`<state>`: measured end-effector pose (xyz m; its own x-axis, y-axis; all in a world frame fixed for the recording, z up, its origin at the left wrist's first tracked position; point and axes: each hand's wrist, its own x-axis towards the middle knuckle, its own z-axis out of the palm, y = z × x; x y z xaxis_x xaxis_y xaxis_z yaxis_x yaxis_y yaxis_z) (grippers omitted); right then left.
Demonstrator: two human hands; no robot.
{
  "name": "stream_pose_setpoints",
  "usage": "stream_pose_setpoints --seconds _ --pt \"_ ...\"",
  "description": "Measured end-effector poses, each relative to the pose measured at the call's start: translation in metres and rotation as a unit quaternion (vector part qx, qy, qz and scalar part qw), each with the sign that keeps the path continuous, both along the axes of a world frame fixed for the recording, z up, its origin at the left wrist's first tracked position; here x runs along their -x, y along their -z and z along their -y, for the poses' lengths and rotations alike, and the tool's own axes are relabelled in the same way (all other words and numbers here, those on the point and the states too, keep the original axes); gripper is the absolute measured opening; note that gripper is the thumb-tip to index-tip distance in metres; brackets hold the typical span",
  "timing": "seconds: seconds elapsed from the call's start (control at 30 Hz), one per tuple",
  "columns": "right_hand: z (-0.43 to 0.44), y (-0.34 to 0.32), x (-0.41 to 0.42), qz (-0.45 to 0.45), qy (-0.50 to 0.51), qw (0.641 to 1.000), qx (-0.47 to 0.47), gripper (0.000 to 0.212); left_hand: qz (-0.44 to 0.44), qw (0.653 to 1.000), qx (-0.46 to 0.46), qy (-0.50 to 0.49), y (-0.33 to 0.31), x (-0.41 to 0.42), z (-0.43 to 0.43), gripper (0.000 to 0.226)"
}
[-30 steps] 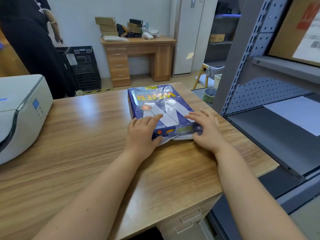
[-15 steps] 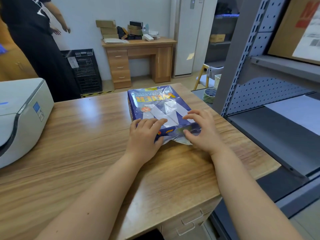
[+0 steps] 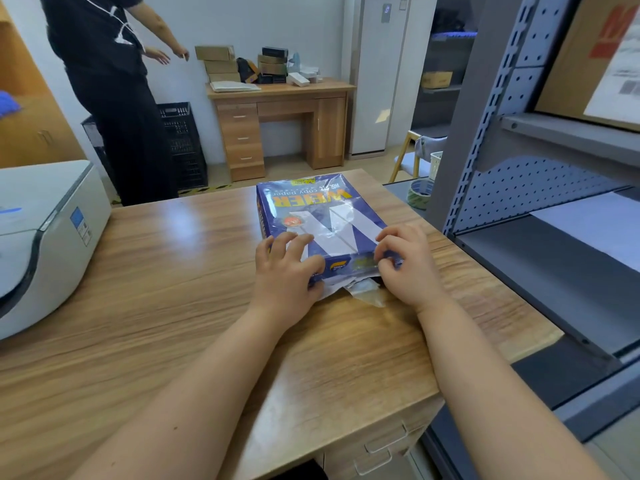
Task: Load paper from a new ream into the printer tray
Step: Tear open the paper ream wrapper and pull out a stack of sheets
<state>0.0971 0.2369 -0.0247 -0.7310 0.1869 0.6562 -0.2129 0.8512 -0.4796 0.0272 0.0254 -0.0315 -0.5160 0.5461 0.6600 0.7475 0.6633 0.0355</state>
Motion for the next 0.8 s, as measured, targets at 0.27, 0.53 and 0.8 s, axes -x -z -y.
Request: stream_pose_setpoints --seconds 0.27,0.53,0.8 --pt "0.002 -0.001 -0.002 0.004 -0.011 1.0 -0.004 0.023 -0.023 0.999 -0.012 0.04 0.0 0.001 0.0 0.012" --pt "0.017 -0.014 -0.01 -0.071 -0.052 0.993 -0.073 0.015 -0.094 0.988 -0.106 0.057 -0.022 -0.012 -0.005 0.012" --pt "0.026 -0.004 0.005 -0.006 0.007 0.985 -0.171 0.006 -0.12 0.986 -0.11 0.025 -0.023 0.001 -0.005 0.005"
